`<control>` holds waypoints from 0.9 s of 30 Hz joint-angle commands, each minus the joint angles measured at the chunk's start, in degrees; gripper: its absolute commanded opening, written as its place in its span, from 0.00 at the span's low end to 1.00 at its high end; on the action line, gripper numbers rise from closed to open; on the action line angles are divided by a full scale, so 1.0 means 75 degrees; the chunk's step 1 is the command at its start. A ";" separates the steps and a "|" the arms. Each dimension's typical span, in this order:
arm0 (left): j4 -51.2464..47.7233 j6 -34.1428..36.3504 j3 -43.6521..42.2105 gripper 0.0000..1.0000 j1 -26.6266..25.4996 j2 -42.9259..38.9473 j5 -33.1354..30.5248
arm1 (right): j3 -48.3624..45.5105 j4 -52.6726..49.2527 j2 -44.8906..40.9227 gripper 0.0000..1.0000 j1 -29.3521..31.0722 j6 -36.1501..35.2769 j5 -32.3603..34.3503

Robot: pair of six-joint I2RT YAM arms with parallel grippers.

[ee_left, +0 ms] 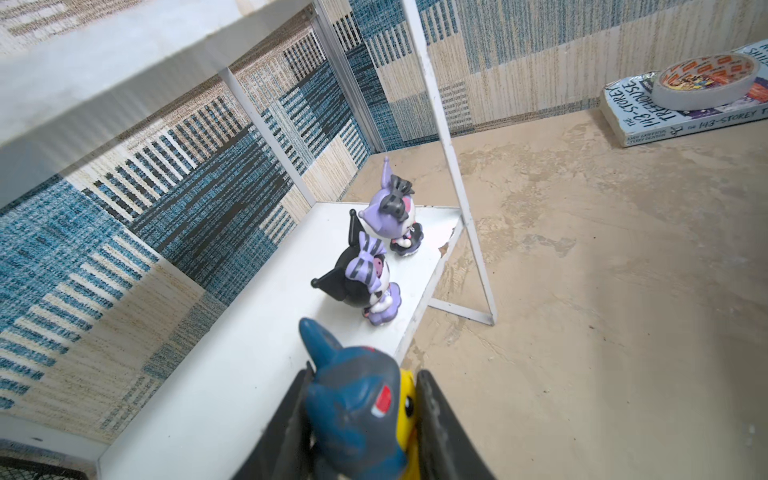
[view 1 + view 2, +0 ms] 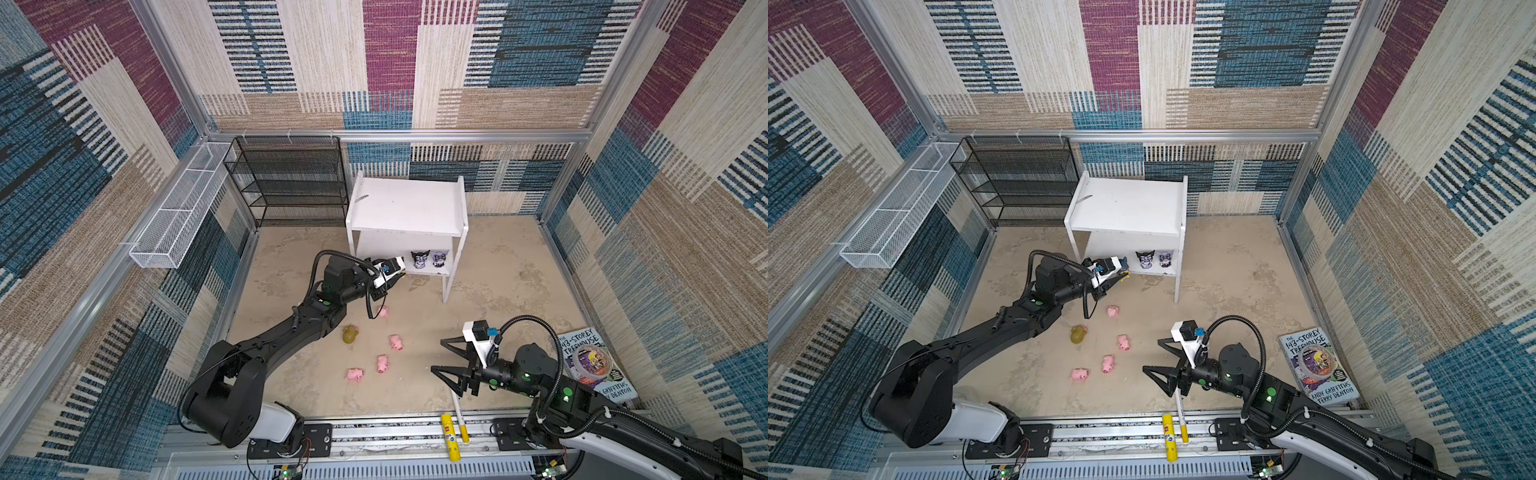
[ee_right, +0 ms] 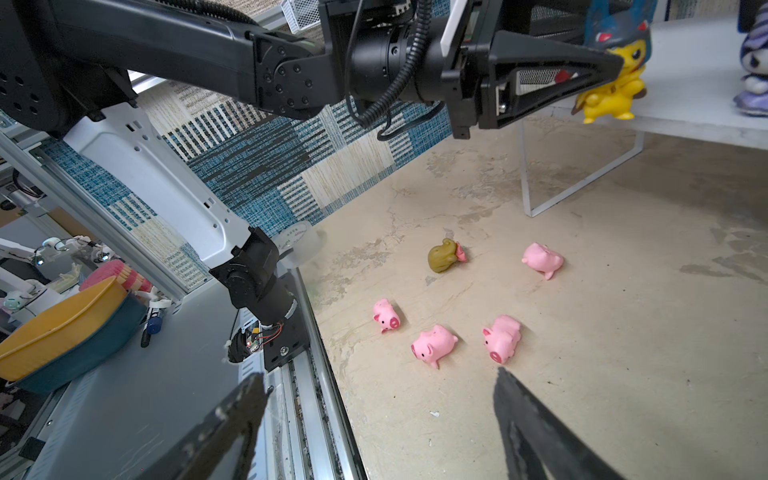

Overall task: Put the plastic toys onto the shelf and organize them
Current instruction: 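Lower the Pikachu figure onto the shelf's lower tier beside the Kuromi figures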

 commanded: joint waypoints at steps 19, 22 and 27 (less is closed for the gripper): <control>0.1535 0.0081 0.0413 0.09 0.0115 0.0910 -0.0228 | -0.0028 0.0049 -0.0040 0.87 -0.0004 0.0079 0.0098; 0.1577 0.0096 0.0472 0.10 0.0114 0.1032 -0.0281 | -0.0040 0.0058 -0.0039 0.87 0.0004 0.0085 0.0087; 0.1623 0.0103 0.0595 0.10 0.0144 0.1228 -0.0168 | -0.0065 0.0050 -0.0074 0.87 0.0004 0.0115 0.0121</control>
